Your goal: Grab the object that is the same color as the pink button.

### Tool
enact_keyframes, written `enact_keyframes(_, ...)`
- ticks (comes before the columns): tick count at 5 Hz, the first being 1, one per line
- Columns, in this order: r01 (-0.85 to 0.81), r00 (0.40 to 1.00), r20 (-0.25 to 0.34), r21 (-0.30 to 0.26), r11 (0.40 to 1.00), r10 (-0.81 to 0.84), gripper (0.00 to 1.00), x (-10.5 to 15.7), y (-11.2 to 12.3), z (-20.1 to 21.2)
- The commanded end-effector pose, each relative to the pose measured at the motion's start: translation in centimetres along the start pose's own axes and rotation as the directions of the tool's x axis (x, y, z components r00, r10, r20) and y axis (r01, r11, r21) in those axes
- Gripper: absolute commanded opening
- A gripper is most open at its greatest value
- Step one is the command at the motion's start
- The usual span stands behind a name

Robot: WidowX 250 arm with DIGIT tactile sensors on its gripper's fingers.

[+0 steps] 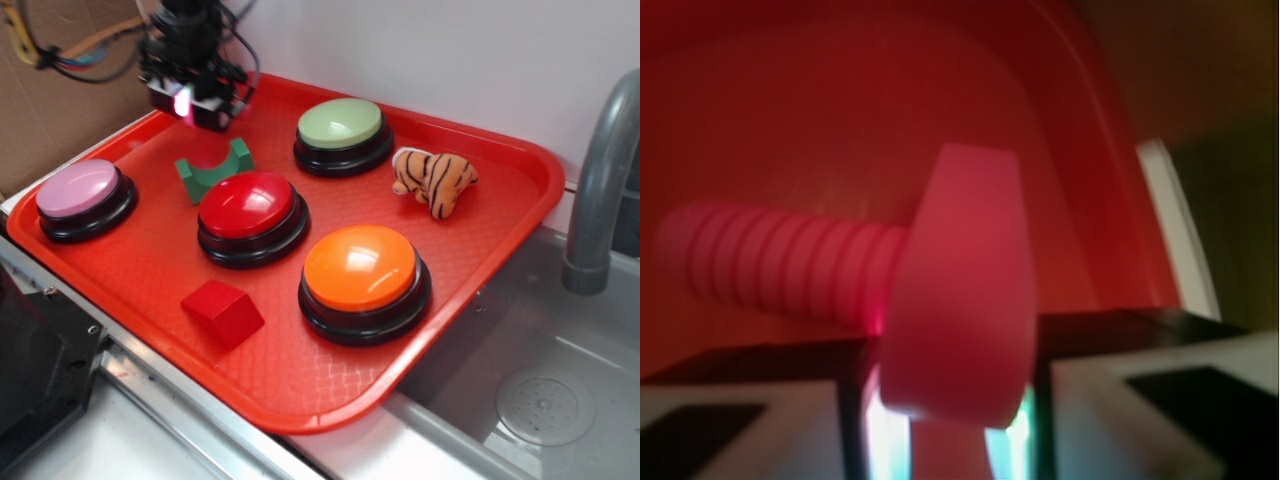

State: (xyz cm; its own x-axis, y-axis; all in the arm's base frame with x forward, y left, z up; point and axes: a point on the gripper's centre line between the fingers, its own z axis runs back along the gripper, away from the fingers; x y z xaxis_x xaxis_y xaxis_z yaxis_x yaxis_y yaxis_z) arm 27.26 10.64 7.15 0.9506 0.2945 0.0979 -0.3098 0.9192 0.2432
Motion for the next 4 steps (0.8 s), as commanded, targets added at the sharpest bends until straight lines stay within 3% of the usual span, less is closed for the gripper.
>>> enact_keyframes(1,0.073,0.997,0.024,-0.093,0.993,-0.071,0.00,-3.5,-0.3,11.4)
enact_keyframes(2,0.199,0.975,-0.070,-0.144,0.969,-0.211,0.00,-5.6,-1.0,14.7)
enact_keyframes(3,0.295,0.950,-0.053,-0.168,0.940,-0.308,0.00,-7.1,-1.6,16.9)
enact_keyframes(4,0.355,0.931,-0.036,-0.153,0.922,-0.364,0.00,-8.0,-1.8,17.6)
